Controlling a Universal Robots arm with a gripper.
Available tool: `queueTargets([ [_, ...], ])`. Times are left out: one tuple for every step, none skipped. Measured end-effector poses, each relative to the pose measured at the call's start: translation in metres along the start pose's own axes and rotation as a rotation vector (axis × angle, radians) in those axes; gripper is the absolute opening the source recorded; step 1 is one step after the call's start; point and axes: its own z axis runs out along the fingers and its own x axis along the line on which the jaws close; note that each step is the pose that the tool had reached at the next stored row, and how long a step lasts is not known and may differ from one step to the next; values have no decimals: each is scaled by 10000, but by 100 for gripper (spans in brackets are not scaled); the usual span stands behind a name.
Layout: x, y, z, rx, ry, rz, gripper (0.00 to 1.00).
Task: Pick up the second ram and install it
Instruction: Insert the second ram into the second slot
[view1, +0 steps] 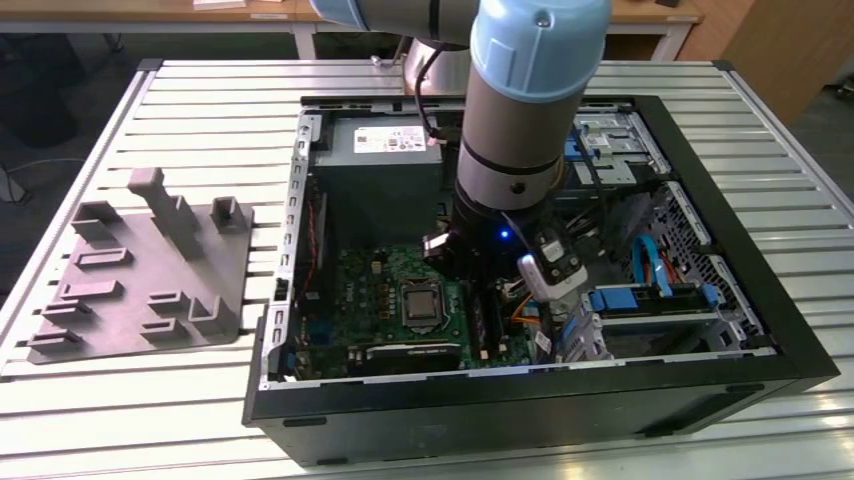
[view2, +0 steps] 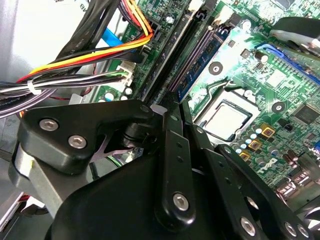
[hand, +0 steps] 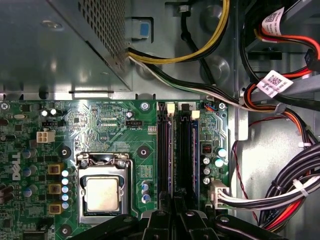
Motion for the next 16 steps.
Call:
queueTargets([
  [0, 0, 0, 0, 0, -24, 14],
  [-1, 0, 0, 1, 0, -32, 14],
  [-1, 0, 0, 2, 1, -33, 14],
  [-1, 0, 1, 2, 1, -34, 14],
  [-1, 0, 3, 2, 1, -35, 14],
  [-1, 0, 9, -1, 0, -35, 14],
  [-1, 1, 19, -5, -1, -35, 14],
  [-1, 0, 27, 1, 1, -35, 14],
  [-1, -1, 33, 5, 3, -35, 14],
  [-3, -1, 36, 8, 3, -38, 14],
  [-5, -1, 36, 11, 3, -48, 14],
  [-5, -1, 37, 10, 2, -61, 14],
  [-5, -1, 39, 10, 2, -72, 14],
  [-6, 0, 40, 19, 0, -84, 14],
  [-6, 2, 39, 40, -1, -101, 14],
  [-7, 4, 42, 65, -6, -122, 14],
])
